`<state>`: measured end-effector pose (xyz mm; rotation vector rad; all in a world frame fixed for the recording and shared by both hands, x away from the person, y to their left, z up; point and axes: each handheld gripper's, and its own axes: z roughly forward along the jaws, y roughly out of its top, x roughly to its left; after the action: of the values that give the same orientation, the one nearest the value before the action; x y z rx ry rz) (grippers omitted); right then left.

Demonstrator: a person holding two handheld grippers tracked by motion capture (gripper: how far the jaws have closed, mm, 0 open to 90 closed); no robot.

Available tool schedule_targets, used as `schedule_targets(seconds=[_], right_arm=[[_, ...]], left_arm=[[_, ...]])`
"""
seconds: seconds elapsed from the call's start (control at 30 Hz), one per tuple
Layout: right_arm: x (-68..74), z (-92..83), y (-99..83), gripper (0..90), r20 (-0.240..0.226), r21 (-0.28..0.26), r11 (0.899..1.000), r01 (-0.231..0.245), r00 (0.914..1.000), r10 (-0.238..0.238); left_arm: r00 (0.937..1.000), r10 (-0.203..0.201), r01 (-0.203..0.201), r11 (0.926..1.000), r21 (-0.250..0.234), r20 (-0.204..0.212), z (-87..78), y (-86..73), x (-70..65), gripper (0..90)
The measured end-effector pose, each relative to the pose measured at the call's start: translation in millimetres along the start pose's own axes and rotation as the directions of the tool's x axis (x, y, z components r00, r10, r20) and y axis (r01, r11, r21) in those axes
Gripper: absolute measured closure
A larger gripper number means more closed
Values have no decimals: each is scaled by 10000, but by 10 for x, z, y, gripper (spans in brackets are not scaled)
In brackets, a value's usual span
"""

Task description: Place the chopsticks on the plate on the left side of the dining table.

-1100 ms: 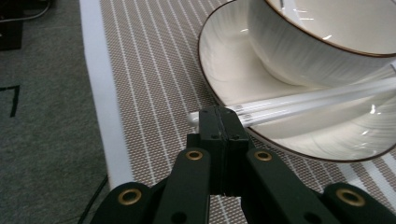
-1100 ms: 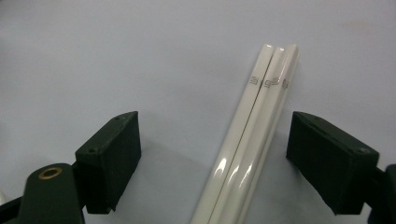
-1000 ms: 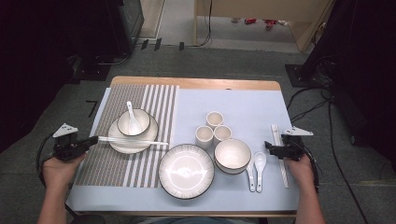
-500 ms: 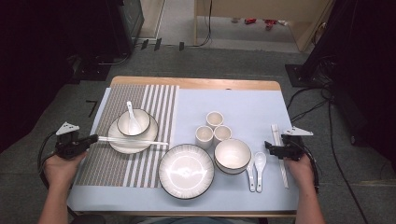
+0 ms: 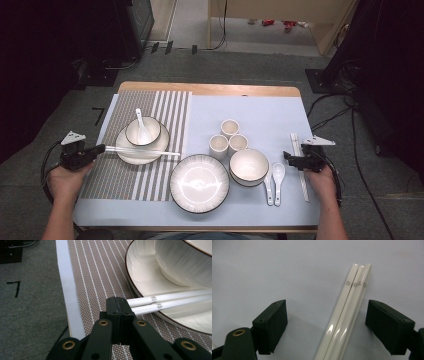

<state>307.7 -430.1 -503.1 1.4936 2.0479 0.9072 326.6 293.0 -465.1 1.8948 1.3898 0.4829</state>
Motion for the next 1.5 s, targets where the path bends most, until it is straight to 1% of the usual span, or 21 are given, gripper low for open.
schedule_targets(seconds=[0.07,0.2,0.27,0.4,0.5,0.67,0.77,0.83,0.9,1.07,1.17,1.27,1.43,1.5], right_arm=[[0,0,0,174,-1,1,10000,0,10000,0],[0,0,0,175,0,0,10000,-2,10000,2],[0,0,0,174,-2,2,10000,-4,10000,4],[0,0,0,175,0,0,10000,-4,10000,4],[0,0,0,174,-1,1,10000,-4,10000,4],[0,0,0,174,-2,1,10000,-3,10000,3],[0,0,0,174,-2,0,10000,-4,10000,4],[0,0,0,174,-2,2,10000,-6,10000,6],[0,0,0,175,-1,0,10000,-6,10000,6],[0,0,0,175,-2,1,10000,-8,10000,8],[0,0,0,174,-3,0,10000,-6,10000,6],[0,0,0,174,-3,1,10000,-7,10000,7],[0,0,0,175,-4,2,10000,-7,10000,7],[0,0,0,175,-2,0,10000,-3,10000,3]], left_arm=[[10000,-19,19,10000,-38,44,-1,1,3,900],[9999,54,-55,10000,34,102,23,0,-8,900],[9997,-59,59,10000,1,221,17,3,-5,900],[9998,-18,18,10000,-27,191,17,4,-7,900],[10000,9,-9,10000,-41,95,17,4,-5,899],[9998,129,-128,9999,-35,163,23,8,-16,900],[9998,133,-132,9999,-42,145,23,8,-16,899],[9999,60,-59,10000,-72,105,15,5,-8,896],[9999,-38,39,9999,-97,118,4,5,1,894],[9999,-49,52,9997,-227,137,-42,17,8,875],[9997,-152,157,9996,-217,191,-67,22,13,869],[9995,-211,218,9992,-335,223,-109,36,13,857],[9994,-75,88,9992,-395,336,-159,77,-22,822],[9989,-126,145,9990,-434,453,-178,97,-36,800]])
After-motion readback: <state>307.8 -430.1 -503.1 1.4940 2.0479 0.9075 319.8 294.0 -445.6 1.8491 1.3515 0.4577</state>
